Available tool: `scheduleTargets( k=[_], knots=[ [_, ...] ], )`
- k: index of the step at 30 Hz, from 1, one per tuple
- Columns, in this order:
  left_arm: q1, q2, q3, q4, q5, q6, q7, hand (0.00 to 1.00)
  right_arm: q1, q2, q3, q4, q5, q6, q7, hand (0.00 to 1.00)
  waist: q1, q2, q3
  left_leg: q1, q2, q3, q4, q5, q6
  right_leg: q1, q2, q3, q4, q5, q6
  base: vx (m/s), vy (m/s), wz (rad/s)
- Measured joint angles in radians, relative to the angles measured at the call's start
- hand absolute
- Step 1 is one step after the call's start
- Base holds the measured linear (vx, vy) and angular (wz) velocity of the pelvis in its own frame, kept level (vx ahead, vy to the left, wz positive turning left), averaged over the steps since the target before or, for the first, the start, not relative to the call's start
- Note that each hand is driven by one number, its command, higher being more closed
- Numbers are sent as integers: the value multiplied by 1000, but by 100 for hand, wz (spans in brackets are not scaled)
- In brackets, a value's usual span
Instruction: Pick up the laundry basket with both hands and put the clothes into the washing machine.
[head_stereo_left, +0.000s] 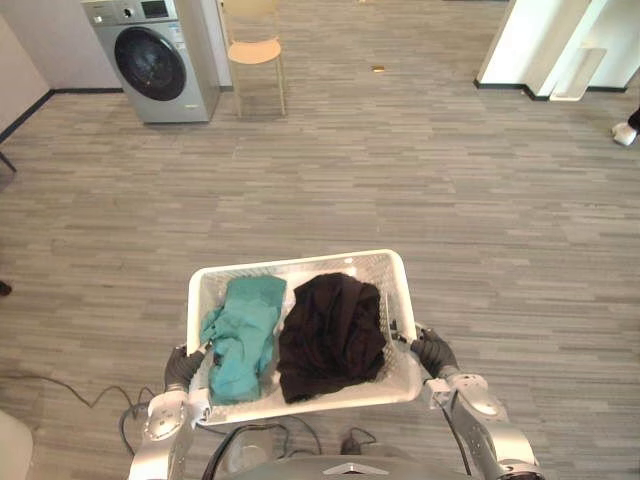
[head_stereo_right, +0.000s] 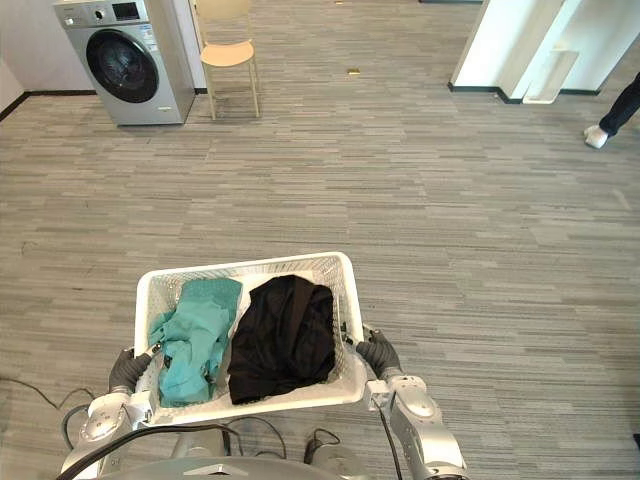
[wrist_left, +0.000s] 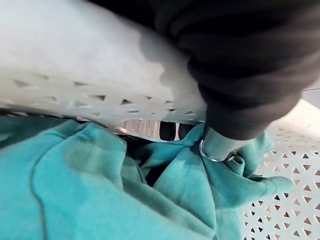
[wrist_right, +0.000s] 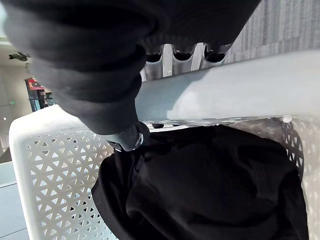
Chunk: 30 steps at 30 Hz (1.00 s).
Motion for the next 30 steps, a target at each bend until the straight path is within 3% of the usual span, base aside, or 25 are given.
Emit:
scheduleTargets(
  k=[1,2,4,5,7,11,12,22,28,30],
  knots=[
    [5,0,-1,-2,0,0,-1,100,14,-2,0,-9,0,-1,1,100,-3,11,-4,6,-17,-16,-177,117,4,15,-6,4,4,-41,48,333,150,-68],
    [14,-4,-15,-2,1,0,-2,100,37,-5,-6,-11,0,-5,1,100,-7,38,-8,-4,-15,-23,-210,252,29,38,1,10,22,-105,83,332,172,-51],
    [5,19,-32,25,9,8,-2,100,62,37,-24,4,-22,0,-6,100,-32,-1,-9,31,-54,-5,-209,219,46,36,-55,27,79,-124,99,297,214,-15],
    [5,37,-34,21,9,7,-5,100,73,54,-24,2,-22,0,0,100,-38,-40,-19,50,-87,24,-254,226,60,17,-95,35,96,-134,112,297,228,-12],
    [0,51,-34,21,9,8,-5,100,75,78,-33,-1,-24,0,-1,100,-40,-76,-20,76,-129,48,-316,246,88,2,-132,46,99,-133,115,237,193,-13],
    [6,64,-39,-15,9,8,-6,100,76,88,-37,-1,-25,0,0,100,-37,-91,-25,132,-176,84,-397,264,113,4,-180,61,98,-122,125,94,111,-7],
    [29,113,-50,29,9,18,-6,100,64,104,3,112,-25,1,11,100,-35,-115,-68,195,-179,66,-640,417,97,-13,-171,53,29,-140,165,0,0,0],
    [30,113,-49,49,9,24,-6,100,67,119,-7,169,-24,-9,21,100,-41,-116,-67,192,-173,74,-640,412,95,-7,-165,52,3,-140,155,1,-1,-1],
    [30,109,-46,106,9,38,-5,100,52,124,-6,249,-24,-2,32,100,-32,-120,-61,179,-157,125,-631,395,87,-18,-165,55,-46,-112,172,44,-12,-21],
    [19,95,-27,106,9,39,-3,100,12,123,-6,271,-24,1,32,100,-25,-129,-40,129,-143,146,-526,340,92,-34,-167,72,-37,-96,173,57,-4,-34]
  ],
)
